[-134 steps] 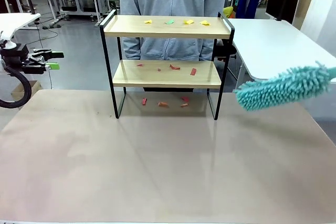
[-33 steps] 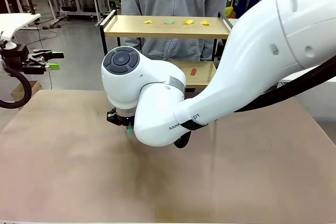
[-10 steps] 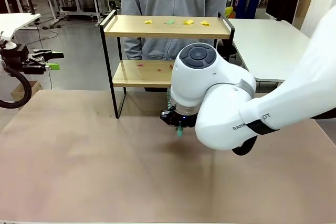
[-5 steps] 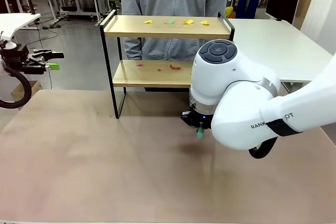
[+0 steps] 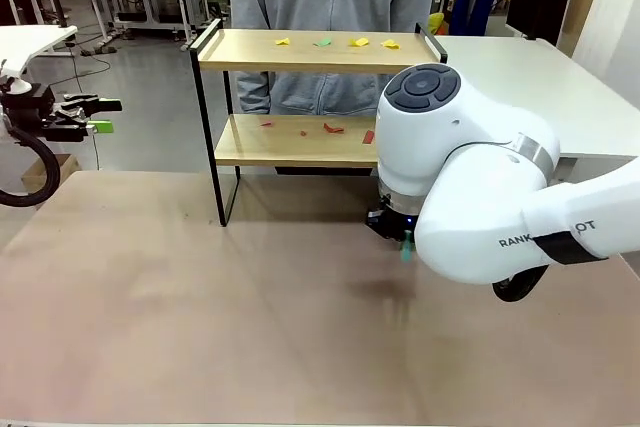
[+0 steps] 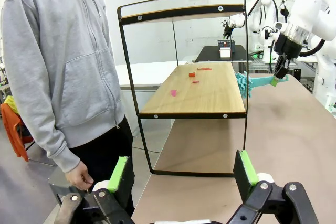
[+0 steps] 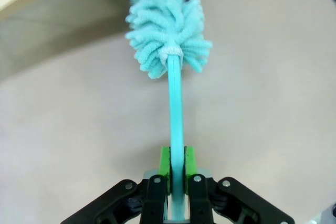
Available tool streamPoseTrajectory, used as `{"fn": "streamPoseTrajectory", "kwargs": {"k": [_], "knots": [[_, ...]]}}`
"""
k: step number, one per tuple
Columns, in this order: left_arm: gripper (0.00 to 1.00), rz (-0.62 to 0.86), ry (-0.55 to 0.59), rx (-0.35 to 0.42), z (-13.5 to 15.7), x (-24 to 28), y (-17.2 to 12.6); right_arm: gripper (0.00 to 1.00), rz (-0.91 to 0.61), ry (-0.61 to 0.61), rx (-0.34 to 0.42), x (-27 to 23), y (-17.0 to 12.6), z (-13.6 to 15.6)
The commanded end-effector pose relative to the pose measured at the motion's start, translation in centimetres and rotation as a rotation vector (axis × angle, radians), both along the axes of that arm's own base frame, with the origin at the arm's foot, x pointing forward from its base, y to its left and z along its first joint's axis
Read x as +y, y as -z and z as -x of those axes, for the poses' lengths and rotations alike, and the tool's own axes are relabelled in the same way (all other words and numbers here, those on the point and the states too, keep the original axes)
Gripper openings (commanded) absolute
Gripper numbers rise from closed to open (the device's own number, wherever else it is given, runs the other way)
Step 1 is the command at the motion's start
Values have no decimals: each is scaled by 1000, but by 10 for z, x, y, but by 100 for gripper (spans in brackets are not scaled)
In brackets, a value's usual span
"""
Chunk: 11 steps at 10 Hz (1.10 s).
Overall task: Clean the shelf.
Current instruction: Clean the specific section of the Shelf indicated by the human with the Duster.
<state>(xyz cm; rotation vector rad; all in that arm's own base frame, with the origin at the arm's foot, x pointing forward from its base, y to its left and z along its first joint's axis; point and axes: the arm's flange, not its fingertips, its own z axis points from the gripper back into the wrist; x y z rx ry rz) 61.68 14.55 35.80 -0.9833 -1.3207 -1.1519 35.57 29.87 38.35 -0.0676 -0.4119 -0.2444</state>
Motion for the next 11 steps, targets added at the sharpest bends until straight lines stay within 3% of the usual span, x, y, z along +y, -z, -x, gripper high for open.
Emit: {"fn": "streamPoseTrajectory", "kwargs": {"k": [1, 7, 9, 11], "knots": [[100, -3, 2, -3, 1, 0, -3, 13, 40, 34, 19, -9, 7, -3], [100, -3, 2, -3, 1, 0, -3, 13, -59, -125, -66, -11, -31, 25], [100, -3, 2, -3, 1, 0, -3, 13, -92, -199, -50, -22, -41, 30], [100, -3, 2, -3, 1, 0, -3, 13, -104, -280, 15, -32, -46, 35]]}}
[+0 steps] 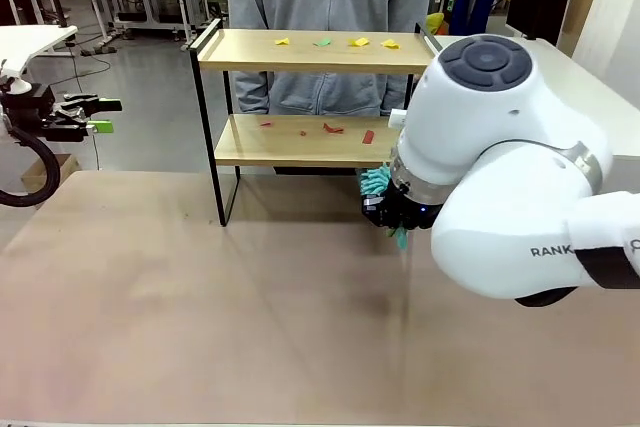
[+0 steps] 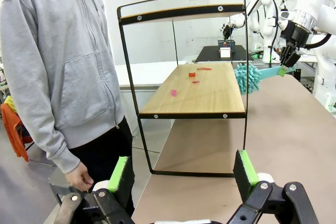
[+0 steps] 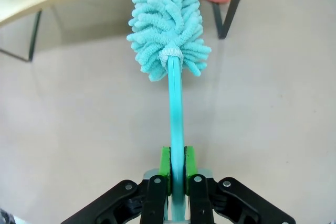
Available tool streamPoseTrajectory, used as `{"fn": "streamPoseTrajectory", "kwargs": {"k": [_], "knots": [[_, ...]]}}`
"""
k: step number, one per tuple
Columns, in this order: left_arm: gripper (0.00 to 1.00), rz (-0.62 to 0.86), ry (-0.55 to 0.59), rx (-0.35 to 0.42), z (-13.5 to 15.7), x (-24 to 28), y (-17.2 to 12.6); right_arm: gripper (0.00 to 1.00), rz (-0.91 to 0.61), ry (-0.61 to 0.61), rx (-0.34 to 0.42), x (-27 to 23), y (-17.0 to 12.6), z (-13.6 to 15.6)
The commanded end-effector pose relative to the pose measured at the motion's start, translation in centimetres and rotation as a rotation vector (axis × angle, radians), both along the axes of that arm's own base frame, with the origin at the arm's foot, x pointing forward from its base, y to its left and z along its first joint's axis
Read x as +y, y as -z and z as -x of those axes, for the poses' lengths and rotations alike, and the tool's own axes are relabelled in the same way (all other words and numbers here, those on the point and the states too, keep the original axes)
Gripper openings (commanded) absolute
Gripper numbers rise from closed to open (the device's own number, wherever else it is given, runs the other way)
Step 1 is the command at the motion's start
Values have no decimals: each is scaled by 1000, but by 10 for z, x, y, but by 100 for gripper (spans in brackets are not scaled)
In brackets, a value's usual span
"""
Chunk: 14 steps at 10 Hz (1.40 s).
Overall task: Clean the shelf.
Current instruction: Clean the specific section of the Shelf indicated by the human with the Duster.
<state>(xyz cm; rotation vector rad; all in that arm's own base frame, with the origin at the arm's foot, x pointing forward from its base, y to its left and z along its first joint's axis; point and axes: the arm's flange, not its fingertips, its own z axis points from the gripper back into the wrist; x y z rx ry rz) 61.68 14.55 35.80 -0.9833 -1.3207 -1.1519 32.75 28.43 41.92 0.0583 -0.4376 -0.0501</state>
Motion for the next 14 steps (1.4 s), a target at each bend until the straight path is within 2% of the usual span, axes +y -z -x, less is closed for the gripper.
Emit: {"fn": "streamPoseTrajectory", "kwargs": {"k": [1, 6, 9, 11, 12, 14], "knots": [[100, -3, 2, -3, 1, 0, -3, 13, -18, -142, 71, -22, -15, 12], [100, -3, 2, -3, 1, 0, -3, 13, -173, -570, 204, -47, -40, 30], [100, -3, 2, -3, 1, 0, -3, 13, -222, -804, 188, -66, -47, 36], [100, -3, 2, -3, 1, 0, -3, 13, -266, -871, 185, -78, -46, 30], [100, -3, 2, -3, 1, 0, -3, 13, -189, -779, 187, -57, -55, 34], [100, -3, 2, -3, 1, 0, -3, 13, -189, -779, 187, -57, -55, 34]]}}
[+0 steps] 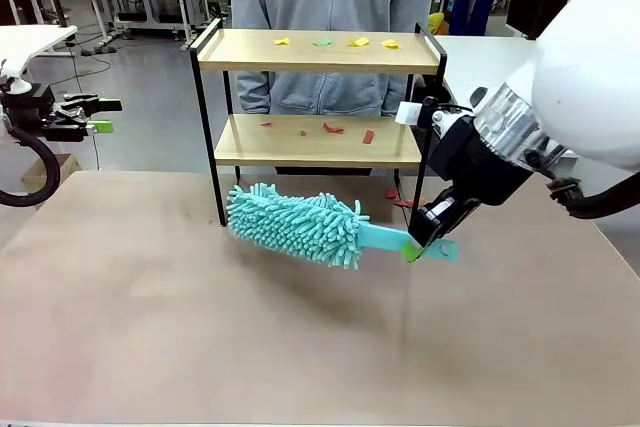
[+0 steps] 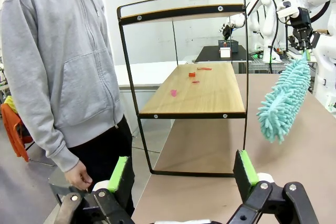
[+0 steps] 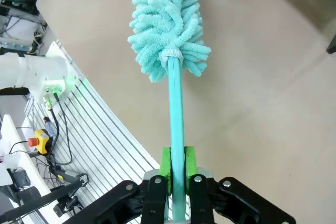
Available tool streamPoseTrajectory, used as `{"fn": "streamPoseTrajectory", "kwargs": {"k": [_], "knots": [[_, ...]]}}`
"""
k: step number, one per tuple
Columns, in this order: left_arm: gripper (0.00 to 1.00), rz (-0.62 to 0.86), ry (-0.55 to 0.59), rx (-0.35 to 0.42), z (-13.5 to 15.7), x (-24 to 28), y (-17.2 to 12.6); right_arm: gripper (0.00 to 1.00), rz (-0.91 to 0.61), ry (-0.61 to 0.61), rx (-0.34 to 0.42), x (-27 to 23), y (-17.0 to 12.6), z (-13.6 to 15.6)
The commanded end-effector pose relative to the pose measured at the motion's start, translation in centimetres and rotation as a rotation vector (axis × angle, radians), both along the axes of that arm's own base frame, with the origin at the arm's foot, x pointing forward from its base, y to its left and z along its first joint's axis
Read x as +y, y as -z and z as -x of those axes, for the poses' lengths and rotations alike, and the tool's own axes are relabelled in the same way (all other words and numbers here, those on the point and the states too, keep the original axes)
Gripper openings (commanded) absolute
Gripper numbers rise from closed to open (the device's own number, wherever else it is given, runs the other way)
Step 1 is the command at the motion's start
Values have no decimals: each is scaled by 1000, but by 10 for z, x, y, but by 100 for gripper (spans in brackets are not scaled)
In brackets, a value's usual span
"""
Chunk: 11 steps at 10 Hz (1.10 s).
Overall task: Clean the shelf.
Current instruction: Clean the specific section of the Shelf indicated by the human with the Duster.
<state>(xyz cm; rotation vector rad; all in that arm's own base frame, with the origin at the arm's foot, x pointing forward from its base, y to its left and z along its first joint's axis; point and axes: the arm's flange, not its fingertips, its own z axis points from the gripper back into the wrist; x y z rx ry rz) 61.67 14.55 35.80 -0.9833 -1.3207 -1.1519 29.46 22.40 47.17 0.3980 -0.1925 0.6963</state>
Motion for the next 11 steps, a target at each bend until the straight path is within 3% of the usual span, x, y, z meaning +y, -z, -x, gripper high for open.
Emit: {"fn": "streamPoseTrajectory", "kwargs": {"k": [1, 8, 11], "knots": [[100, -3, 2, -3, 1, 0, -3, 13, -10, -4, 2, -2, -1, -1], [100, -3, 2, -3, 1, 0, -3, 13, -32, -355, 168, -165, -95, 27], [100, -3, 2, -3, 1, 0, -3, 13, 103, -395, 221, -207, -121, 42]]}}
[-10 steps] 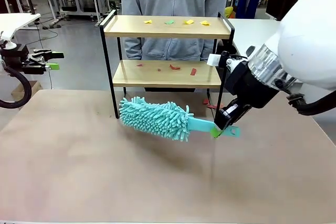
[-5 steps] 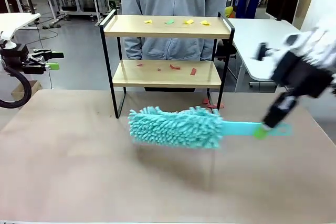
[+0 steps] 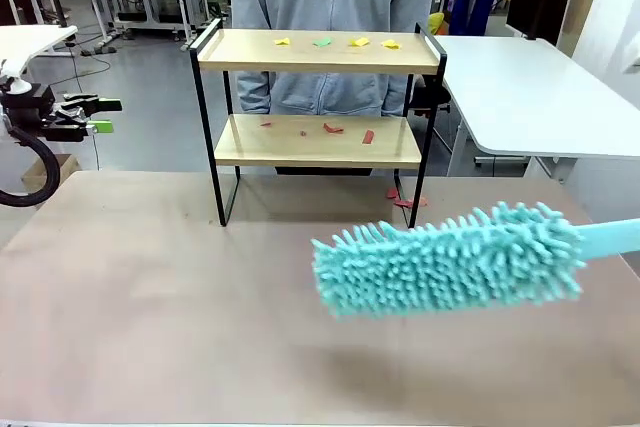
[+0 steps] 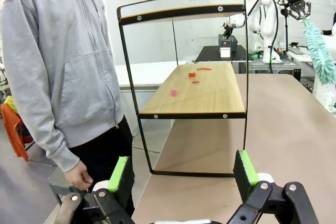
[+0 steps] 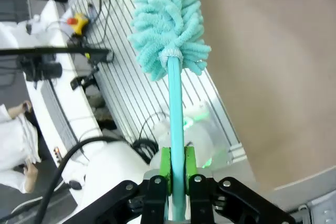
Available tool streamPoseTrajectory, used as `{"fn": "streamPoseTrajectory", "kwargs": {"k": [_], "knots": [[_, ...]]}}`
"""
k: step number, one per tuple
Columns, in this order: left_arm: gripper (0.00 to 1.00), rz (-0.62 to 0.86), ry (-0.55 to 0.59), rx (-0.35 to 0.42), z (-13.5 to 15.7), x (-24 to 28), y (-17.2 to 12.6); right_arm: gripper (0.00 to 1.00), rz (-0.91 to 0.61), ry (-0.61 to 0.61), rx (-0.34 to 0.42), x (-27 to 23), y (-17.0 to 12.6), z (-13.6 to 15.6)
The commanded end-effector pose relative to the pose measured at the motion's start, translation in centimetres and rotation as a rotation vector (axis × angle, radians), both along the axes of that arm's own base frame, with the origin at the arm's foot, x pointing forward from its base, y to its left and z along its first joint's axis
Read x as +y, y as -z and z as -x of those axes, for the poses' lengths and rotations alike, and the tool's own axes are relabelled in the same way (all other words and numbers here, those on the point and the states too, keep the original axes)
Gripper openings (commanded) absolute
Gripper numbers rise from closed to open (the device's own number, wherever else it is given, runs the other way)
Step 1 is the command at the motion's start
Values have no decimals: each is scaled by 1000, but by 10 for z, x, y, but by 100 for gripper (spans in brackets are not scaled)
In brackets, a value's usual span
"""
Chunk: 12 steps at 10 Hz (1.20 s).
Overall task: Clean the shelf.
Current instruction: Clean the specific section of the Shelf indicated by the human with the Duster.
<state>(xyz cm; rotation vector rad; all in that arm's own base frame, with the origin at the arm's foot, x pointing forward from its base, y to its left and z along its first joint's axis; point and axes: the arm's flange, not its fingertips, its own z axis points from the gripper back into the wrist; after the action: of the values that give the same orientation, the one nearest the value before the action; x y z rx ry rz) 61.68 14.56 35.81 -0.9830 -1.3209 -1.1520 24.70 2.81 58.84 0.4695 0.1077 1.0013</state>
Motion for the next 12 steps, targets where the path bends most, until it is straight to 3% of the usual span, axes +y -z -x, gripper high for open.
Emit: {"fn": "streamPoseTrajectory", "kwargs": {"k": [1, 4, 7, 12], "knots": [[100, -2, 2, -3, 1, 0, -3, 13, 91, -57, 3, -19, -7, 0], [100, -2, 2, -3, 1, 0, -3, 13, 176, -74, 47, -36, -3, 10], [100, -2, 2, -3, 1, 0, -3, 13, 245, -22, 5, -43, 0, 9], [100, -2, 2, -3, 1, 0, -3, 13, 224, -31, 39, -36, 0, 10]]}}
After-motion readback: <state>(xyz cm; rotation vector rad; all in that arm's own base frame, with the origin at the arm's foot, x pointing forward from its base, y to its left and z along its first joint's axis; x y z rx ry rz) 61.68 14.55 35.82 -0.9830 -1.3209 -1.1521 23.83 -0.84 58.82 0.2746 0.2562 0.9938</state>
